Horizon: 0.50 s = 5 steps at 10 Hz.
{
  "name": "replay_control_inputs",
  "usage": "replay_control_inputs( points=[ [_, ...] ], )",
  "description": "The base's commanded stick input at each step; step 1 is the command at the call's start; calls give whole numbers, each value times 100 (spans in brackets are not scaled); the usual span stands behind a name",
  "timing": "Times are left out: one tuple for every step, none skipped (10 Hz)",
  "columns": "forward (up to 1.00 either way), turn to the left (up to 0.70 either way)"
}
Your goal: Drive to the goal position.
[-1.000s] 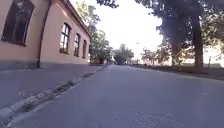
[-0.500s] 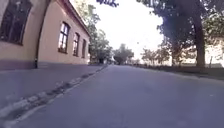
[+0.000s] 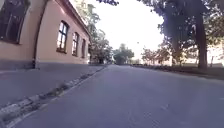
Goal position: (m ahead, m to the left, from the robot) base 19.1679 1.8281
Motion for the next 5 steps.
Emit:
replay_control_inputs(
  points=[
    [50, 50],
    [50, 50],
    [50, 4],
    [50, 0],
    [50, 0]
  ],
)
